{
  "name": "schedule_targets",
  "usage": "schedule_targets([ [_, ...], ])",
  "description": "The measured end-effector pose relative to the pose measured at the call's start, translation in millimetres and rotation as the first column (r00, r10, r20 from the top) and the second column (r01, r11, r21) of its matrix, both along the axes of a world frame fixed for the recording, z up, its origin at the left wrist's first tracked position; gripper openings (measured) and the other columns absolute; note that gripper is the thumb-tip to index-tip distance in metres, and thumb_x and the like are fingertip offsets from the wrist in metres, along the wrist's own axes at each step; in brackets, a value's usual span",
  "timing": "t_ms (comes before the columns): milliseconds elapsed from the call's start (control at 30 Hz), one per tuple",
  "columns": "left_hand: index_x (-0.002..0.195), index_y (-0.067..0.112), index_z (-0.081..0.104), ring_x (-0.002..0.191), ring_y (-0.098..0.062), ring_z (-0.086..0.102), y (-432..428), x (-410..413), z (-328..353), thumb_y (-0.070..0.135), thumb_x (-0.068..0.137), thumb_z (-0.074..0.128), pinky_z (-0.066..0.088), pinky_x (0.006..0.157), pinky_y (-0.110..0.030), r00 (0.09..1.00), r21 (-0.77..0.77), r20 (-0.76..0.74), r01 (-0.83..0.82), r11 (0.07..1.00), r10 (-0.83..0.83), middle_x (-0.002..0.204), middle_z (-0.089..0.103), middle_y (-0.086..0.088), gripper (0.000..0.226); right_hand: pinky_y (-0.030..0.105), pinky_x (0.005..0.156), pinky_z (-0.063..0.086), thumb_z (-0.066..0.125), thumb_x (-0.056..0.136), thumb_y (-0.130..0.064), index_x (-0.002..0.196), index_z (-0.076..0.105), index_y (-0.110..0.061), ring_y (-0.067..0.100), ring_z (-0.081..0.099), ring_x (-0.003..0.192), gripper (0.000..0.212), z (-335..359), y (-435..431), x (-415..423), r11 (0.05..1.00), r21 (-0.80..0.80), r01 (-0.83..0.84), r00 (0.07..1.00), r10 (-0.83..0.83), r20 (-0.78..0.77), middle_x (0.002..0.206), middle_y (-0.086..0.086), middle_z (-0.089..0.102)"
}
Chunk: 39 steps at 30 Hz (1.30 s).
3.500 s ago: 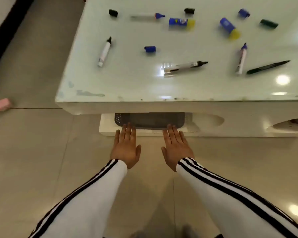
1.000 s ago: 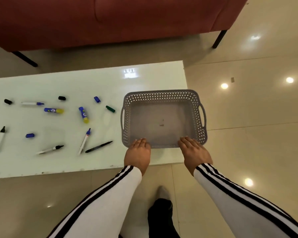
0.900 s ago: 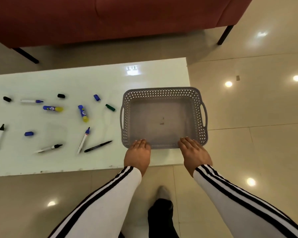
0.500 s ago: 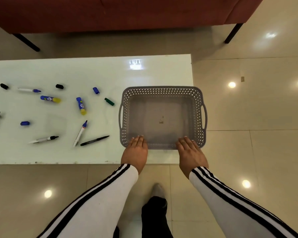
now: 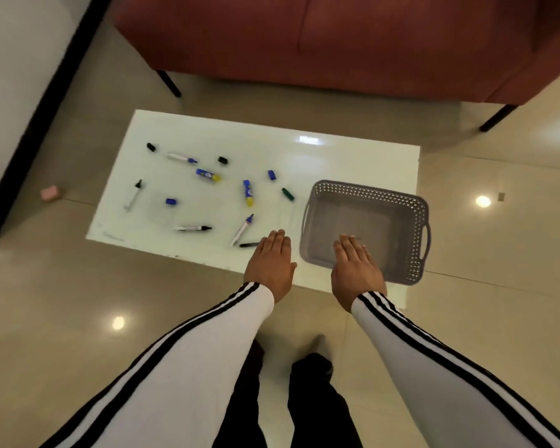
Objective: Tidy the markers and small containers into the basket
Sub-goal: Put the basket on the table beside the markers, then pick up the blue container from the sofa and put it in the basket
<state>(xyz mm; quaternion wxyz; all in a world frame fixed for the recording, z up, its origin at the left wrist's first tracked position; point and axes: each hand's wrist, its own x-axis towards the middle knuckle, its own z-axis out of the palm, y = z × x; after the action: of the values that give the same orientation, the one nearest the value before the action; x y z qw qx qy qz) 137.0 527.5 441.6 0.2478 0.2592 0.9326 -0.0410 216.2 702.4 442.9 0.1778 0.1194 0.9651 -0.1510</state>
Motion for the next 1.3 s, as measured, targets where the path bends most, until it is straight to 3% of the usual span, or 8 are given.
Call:
schedule_targets([
  [233,0.154,0.005,0.010,0.150,-0.027,0.003,-123,-6,47,0.036,0.104,0.031,0.005,0.122,-0.037,0.992,-0.024,0.028,-0.121,0.992,0.121,0.163,0.006,-0.012,0.063,0.036,0.123,0.005,0.033,0.099,-0.021,0.155,0.018,-0.013,0.020,0.006,0.151,0.059,48,-113,-18,0.995,-0.066,-0.080,0.995,0.084,0.051,0.164,0.005,0.011],
  [533,0.153,0.006,0.014,0.150,-0.025,0.004,-306,-39,72,0.035,0.102,0.033,0.006,0.122,-0.037,0.993,0.051,0.088,-0.083,0.995,0.079,0.164,0.007,-0.011,0.062,0.034,0.123,0.005,0.032,0.099,-0.023,0.156,0.017,-0.015,0.018,0.004,0.152,0.059,73,-301,-37,0.998,-0.018,0.056,0.993,-0.054,0.102,0.165,0.003,0.009],
  [700,0.154,0.006,0.012,0.150,-0.025,0.004,-447,-73,102,0.035,0.101,0.032,0.005,0.122,-0.038,0.991,0.067,0.057,-0.127,0.990,0.123,0.163,0.007,-0.011,0.064,0.035,0.123,0.008,0.033,0.099,-0.026,0.155,0.019,-0.016,0.018,0.007,0.151,0.060,90,-427,-74,1.000,-0.011,0.010,0.996,-0.009,0.090,0.165,0.003,0.011],
  [1067,0.154,0.011,0.014,0.151,-0.025,0.002,-685,-166,117,0.042,0.100,0.032,0.006,0.122,-0.043,0.902,0.019,-0.034,-0.430,0.903,0.430,0.164,0.006,-0.009,0.065,0.042,0.122,0.004,0.031,0.099,-0.028,0.156,0.012,-0.020,0.023,0.002,0.151,0.061,95,-629,-240,0.955,-0.041,-0.293,0.954,0.295,0.060,0.165,0.004,0.003],
  [1300,0.155,0.012,0.001,0.151,-0.024,-0.005,-774,-309,100,0.047,0.099,0.027,0.002,0.122,-0.044,0.876,0.019,-0.067,-0.477,0.879,0.477,0.164,-0.003,-0.007,0.071,0.045,0.122,0.003,0.029,0.100,-0.036,0.157,0.007,-0.023,0.023,0.000,0.151,0.062,60,-727,-395,0.930,-0.041,-0.366,0.928,0.368,0.062,0.165,0.004,0.000],
])
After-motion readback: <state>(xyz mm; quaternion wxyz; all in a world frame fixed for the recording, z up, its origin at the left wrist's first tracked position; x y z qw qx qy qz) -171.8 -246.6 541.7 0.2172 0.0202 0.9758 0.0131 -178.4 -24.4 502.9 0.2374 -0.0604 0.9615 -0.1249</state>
